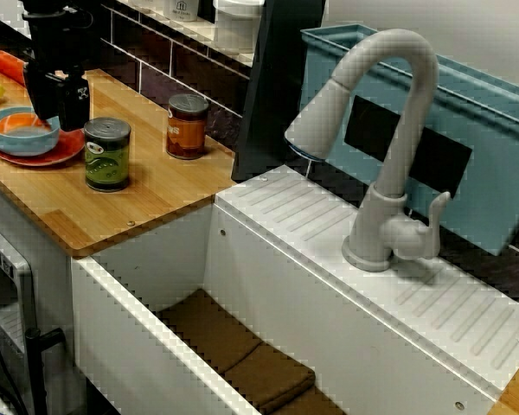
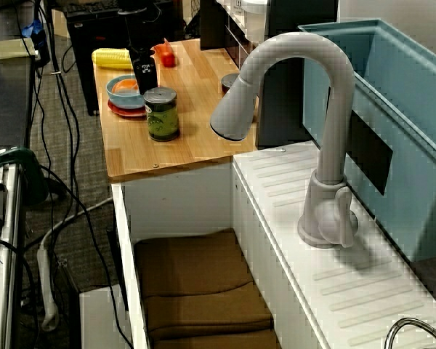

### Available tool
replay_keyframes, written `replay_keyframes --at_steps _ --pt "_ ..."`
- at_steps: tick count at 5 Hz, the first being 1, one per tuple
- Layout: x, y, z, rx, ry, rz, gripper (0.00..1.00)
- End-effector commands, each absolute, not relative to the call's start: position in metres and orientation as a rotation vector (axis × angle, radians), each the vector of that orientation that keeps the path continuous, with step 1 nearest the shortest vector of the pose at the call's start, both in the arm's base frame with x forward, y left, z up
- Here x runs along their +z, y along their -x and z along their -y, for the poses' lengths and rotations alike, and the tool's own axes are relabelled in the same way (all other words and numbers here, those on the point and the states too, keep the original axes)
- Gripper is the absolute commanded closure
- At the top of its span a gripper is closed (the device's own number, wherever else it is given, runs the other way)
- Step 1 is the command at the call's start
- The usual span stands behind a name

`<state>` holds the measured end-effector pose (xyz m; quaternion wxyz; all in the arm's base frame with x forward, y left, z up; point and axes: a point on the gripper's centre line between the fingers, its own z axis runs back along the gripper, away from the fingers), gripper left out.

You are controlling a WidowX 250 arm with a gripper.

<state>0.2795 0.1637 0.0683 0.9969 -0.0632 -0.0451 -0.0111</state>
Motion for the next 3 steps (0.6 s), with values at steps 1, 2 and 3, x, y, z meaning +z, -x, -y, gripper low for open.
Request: replay_keyframes --at_steps 1,2,3 --pt "0.090 -0.284 -0.151 -0.024 0.120 0.113 0.00" --pt "0.082 -0.296 -0.144 -0.023 0.152 0.104 0.00" --pt "0.077 -0.310 -0.143 -0.032 0.164 0.100 0.00"
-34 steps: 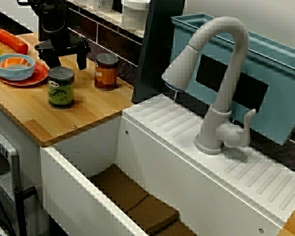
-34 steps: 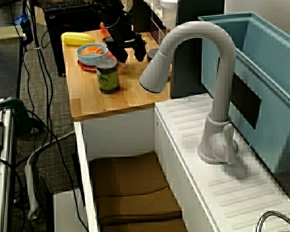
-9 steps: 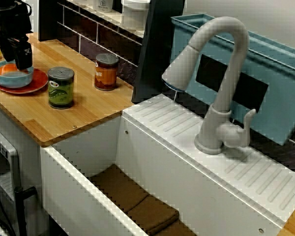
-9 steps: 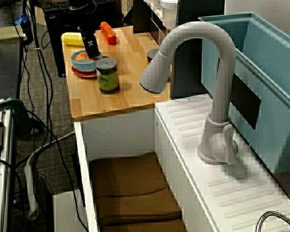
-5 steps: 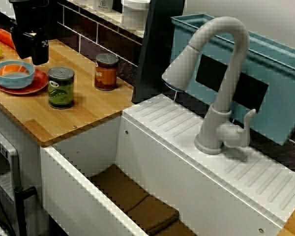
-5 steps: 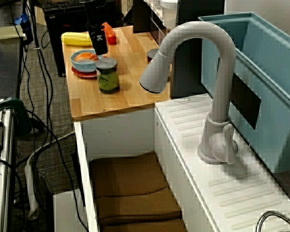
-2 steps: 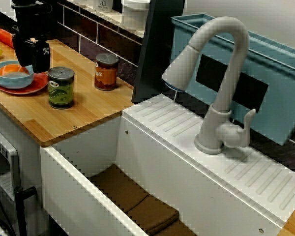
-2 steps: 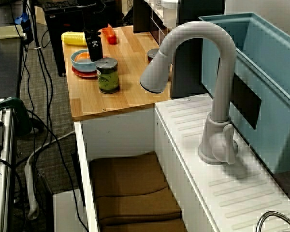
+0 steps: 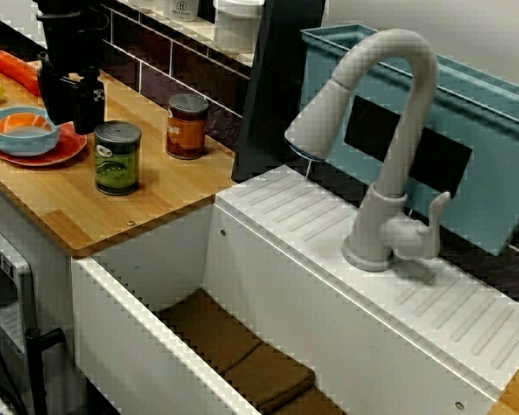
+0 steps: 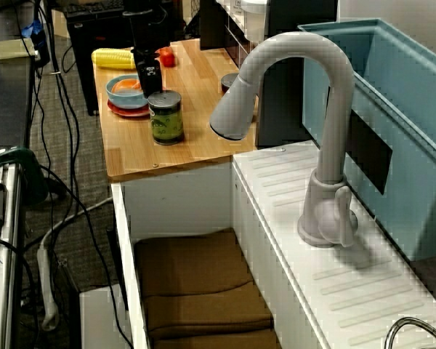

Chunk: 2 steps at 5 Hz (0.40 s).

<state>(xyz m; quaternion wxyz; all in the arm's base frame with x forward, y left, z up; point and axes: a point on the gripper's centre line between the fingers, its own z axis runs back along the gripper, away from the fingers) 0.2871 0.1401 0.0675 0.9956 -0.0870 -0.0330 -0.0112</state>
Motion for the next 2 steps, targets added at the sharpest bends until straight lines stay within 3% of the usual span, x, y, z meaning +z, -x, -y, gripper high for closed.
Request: replay_keyframes --at_steps 1,2 --pt "0.085 -0.316 -0.153 -0.005 0.175 0.114 0.00" --pt "0.100 -0.317 -0.169 0.036 0.197 0.150 0.00"
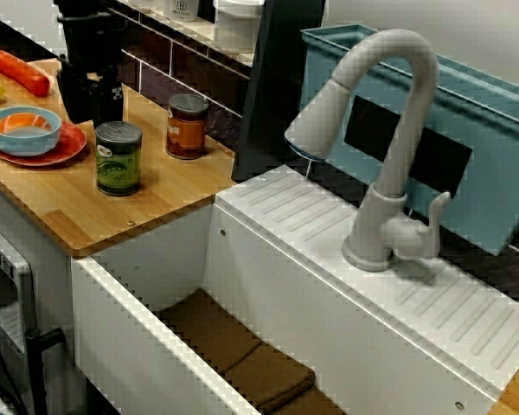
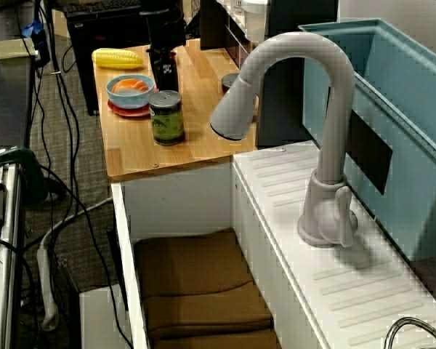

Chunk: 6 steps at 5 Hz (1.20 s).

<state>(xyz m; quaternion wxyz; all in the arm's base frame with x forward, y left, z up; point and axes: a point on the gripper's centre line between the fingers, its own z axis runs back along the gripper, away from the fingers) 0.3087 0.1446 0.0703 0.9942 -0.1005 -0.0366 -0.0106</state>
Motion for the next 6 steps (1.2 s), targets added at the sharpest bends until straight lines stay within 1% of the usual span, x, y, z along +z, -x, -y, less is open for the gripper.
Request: replay_keyframes --at_steps 1,2,3,4,5,6 --pt "0.116 -0.326 -0.174 0.085 0.222 0.161 0.00" --pt "0.127 -0.343 -0.167 0.177 0.262 0.162 0.00" --pt "0.131 -0.362 -0.144 0.198 0.249 0.167 0.00" --pt "0.133 -0.365 -0.130 0.198 0.209 0.226 0.00" --pt "0.130 -0.360 -0.124 0.183 0.189 0.244 0.00" --pt "0.134 -0.355 -0.120 0.167 0.198 0.244 0.00"
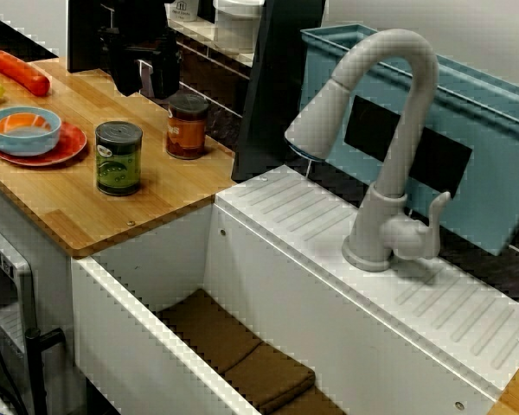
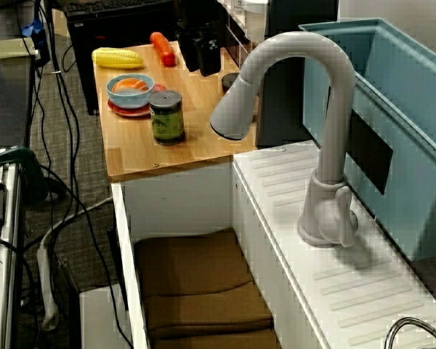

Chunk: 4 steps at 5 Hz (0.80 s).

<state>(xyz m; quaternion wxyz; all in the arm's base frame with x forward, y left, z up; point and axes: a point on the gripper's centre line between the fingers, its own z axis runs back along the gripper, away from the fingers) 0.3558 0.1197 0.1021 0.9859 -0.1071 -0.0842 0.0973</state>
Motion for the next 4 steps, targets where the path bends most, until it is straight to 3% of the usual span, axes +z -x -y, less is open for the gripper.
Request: replay_keyframes --at_steps 1,2,4 --pt "0.134 -0.355 -0.117 0.160 0.210 0.224 0.00" --pt "0.128 -0.357 -0.114 0.210 0.216 0.238 0.00" --pt "0.107 -0.360 -0.108 0.355 0.098 0.378 0.00"
